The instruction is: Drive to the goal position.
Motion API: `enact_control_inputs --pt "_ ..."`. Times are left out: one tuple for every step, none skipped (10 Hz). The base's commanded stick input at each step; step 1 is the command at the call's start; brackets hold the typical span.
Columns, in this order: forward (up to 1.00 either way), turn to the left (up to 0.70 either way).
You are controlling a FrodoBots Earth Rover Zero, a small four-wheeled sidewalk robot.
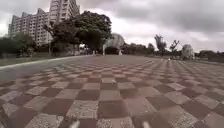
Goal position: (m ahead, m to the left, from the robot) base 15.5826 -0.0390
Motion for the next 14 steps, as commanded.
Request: enact_control_inputs --pt "0.50 0.00" --pt "0.50 0.00" --pt "0.50 0.00" --pt "0.50 0.00" --pt "0.50 0.00" --pt "0.50 0.00" --pt "0.50 0.00" --pt "0.50 0.00" --pt "0.50 0.00" --pt "0.50 0.00" --pt "0.50 0.00" --pt "0.50 0.00" --pt "0.50 0.00" --pt "0.50 0.00"
